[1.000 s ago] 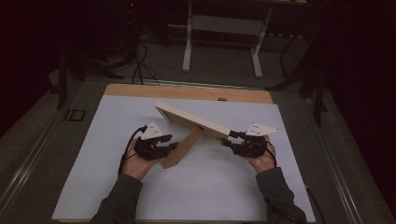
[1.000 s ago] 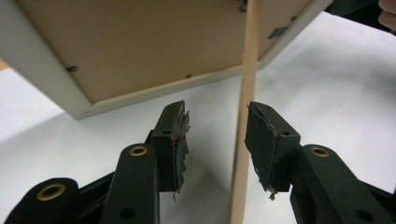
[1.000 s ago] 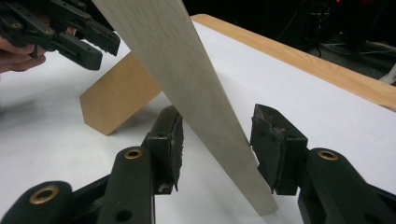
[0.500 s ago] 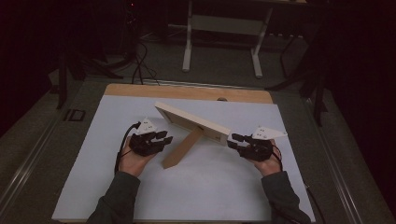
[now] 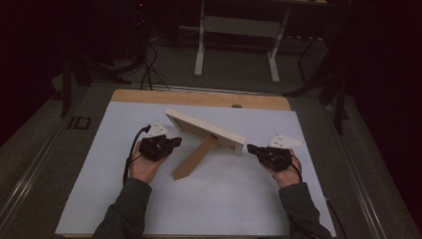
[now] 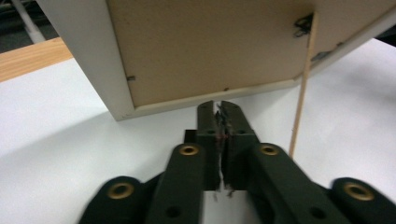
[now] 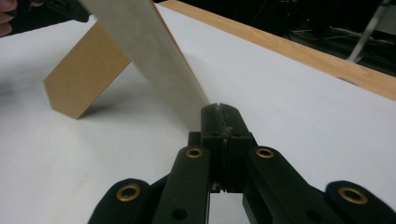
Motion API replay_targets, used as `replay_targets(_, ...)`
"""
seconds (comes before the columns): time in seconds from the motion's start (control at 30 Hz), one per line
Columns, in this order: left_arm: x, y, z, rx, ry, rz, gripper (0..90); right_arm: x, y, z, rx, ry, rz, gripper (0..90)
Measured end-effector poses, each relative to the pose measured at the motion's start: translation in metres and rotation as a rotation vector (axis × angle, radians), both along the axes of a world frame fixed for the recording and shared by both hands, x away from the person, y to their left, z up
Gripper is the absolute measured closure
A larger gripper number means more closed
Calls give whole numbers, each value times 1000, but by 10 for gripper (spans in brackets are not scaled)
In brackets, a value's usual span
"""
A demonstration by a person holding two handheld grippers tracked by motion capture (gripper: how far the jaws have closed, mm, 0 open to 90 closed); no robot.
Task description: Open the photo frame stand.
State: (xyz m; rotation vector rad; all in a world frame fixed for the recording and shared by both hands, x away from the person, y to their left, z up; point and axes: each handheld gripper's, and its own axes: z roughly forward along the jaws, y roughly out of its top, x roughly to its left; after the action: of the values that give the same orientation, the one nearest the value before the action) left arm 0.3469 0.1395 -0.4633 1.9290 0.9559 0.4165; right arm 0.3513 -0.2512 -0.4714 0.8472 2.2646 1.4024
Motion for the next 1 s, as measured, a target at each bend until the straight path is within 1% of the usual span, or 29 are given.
replay_targets(0.2,9,1,1,-33,16,34,900,4,3,1,9,1,-24,897)
replay_targets(0.33,12,0,2,-39,16,50,900,7,3,1,19,4,-43,897)
replay_targets(0.5,14,0,4,-37,8,64,900,9,4,0,24,6,-61,897)
replay_targets(0.63,16,0,5,-34,4,78,900,11,5,-1,10,3,-84,897)
replay_targets(0.73,17,1,6,-35,2,87,900,13,4,-1,17,4,-97,897)
replay_targets(1.0,21,2,8,-42,-4,113,900,17,6,0,29,-3,-108,896)
